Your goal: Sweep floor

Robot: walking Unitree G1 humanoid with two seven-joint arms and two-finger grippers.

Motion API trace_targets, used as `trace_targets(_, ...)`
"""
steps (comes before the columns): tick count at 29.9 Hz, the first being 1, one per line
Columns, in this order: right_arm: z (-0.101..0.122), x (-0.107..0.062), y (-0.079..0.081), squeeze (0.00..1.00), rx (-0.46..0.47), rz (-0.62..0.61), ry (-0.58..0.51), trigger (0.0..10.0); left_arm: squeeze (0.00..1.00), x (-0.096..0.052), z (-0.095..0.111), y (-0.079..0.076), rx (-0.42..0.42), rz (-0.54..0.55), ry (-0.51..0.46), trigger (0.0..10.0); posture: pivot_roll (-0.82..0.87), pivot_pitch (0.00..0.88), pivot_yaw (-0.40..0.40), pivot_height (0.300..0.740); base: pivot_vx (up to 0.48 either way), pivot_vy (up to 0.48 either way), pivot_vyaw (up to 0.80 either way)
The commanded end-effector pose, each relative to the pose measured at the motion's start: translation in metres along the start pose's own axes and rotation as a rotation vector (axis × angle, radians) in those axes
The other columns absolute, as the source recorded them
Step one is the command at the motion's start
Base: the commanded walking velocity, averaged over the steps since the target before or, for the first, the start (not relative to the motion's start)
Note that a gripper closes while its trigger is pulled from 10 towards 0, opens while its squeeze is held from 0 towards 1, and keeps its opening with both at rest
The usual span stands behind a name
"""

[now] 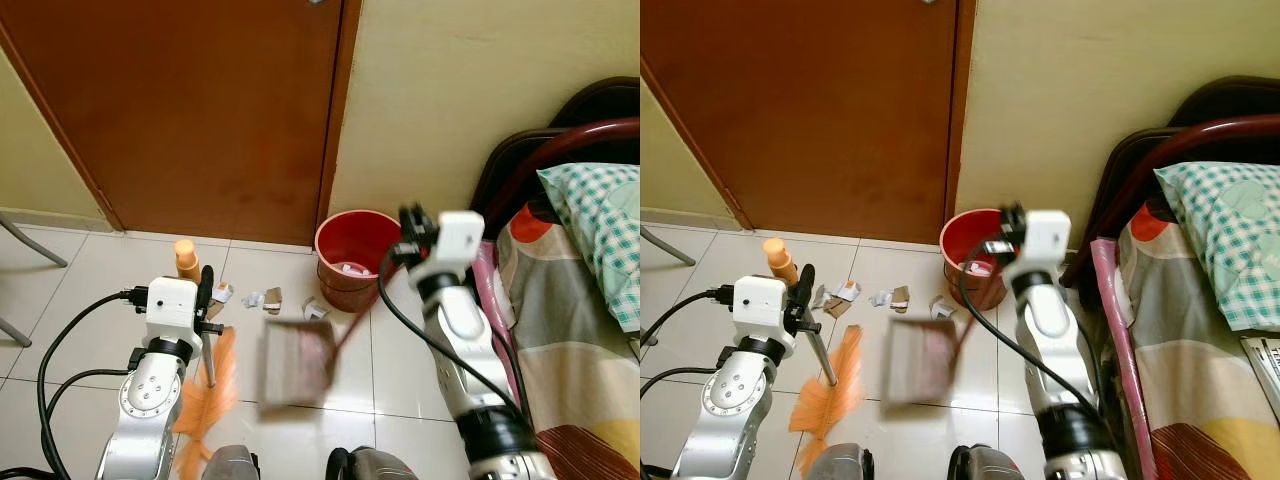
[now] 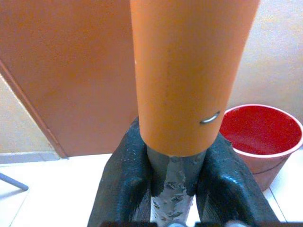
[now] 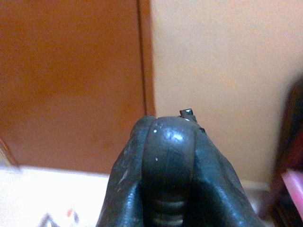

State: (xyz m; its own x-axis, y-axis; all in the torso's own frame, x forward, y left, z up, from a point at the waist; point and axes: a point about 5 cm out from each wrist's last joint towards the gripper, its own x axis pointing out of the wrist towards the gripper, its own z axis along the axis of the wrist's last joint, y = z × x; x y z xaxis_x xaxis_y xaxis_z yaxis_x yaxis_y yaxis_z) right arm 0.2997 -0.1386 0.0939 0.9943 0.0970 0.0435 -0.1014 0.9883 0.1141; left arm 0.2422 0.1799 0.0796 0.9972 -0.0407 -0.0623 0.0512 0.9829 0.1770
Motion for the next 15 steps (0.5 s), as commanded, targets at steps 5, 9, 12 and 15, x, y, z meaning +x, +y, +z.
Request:
trace_targets(5,-0.010,-0.007,-0.017,0.00,0.005,-0.081,0.057,10.0,0.00,0.001,-0.001,-0.005,0.007,-0.016,0.020,10.0,0.17,0.078,-0.080,0.740,0.000,0.000,0.00)
trace_targets(9,-0.016,-0.011,-0.033,0.00,-0.005,-0.154,0.105,10.0,0.00,0.006,0.005,-0.011,-0.011,-0.018,0.003,10.0,0.13,0.091,-0.092,0.740,0.000,0.000,0.00)
trace_targets(12,-0.015,-0.009,-0.037,0.00,-0.008,-0.183,0.115,10.0,0.00,0.007,0.007,-0.015,-0.015,-0.020,-0.003,10.0,0.12,0.101,-0.091,0.740,0.000,0.000,0.00)
trace_targets(15,-0.011,-0.009,-0.042,0.00,-0.006,-0.218,0.105,10.0,0.00,0.008,0.012,-0.019,-0.037,-0.034,-0.010,10.0,0.10,0.125,-0.100,0.740,0.000,0.000,0.00)
